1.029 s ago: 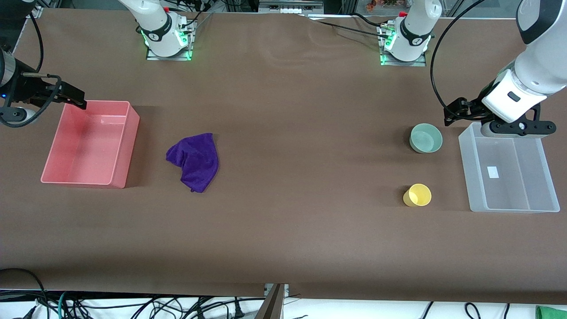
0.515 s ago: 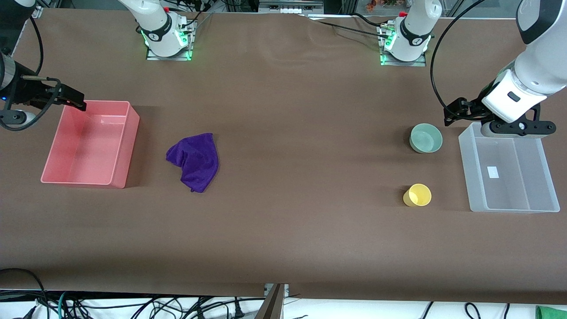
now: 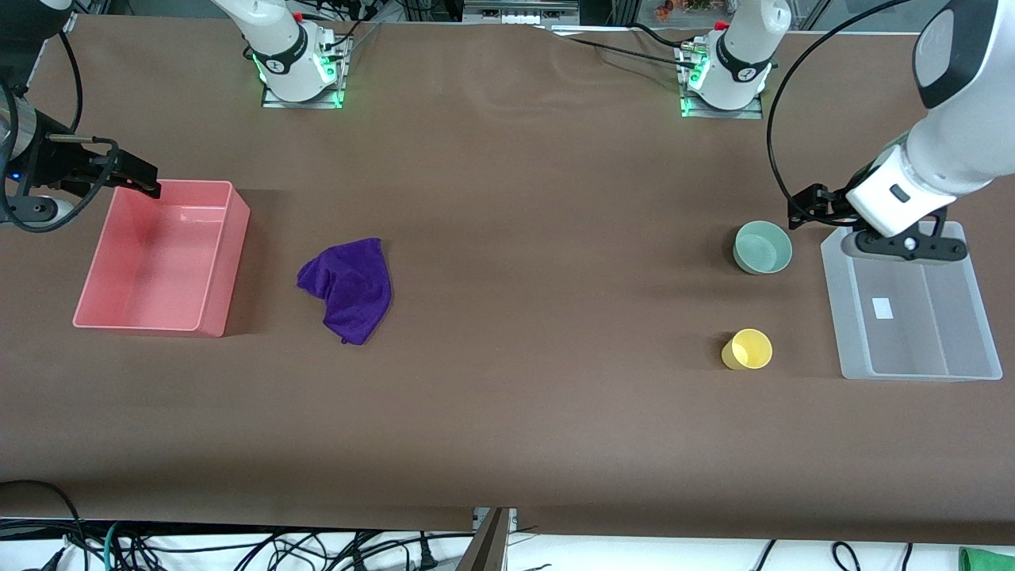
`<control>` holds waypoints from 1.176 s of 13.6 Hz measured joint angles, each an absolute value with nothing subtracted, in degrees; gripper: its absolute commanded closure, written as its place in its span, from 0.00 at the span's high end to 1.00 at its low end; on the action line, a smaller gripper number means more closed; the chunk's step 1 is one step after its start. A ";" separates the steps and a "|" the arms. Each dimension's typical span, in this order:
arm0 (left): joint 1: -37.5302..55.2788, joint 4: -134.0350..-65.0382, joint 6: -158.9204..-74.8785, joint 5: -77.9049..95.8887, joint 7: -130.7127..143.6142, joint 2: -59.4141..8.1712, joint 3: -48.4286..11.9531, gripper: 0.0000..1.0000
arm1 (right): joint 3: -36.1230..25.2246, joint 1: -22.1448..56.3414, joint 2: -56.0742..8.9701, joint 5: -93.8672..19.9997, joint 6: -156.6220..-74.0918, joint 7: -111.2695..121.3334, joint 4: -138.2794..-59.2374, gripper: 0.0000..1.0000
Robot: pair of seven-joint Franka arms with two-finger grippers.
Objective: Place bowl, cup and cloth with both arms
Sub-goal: 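Lower the right gripper onto the purple cloth while the left gripper grasps the bowl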
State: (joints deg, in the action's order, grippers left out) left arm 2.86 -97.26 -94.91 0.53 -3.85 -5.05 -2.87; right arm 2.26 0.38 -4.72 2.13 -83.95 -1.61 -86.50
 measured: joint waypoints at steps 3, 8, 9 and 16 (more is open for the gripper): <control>1.18 -97.64 -94.15 0.11 -18.63 -8.27 -2.73 1.00 | 2.44 0.55 -4.90 2.13 -83.92 -1.61 -86.50 1.00; -1.96 -98.64 -96.54 -2.47 -39.84 -16.00 -2.50 1.00 | 2.78 2.46 -5.75 2.34 -84.15 -1.61 -90.28 1.00; -1.99 -100.40 -99.08 -3.05 -43.16 -16.82 -2.51 1.00 | 3.16 2.47 -6.22 2.22 -86.12 -1.61 -92.68 1.00; -3.67 -123.32 -132.08 -5.73 -58.59 -17.79 -2.49 0.99 | 13.57 3.56 -11.72 2.06 -123.71 -15.34 -116.61 1.00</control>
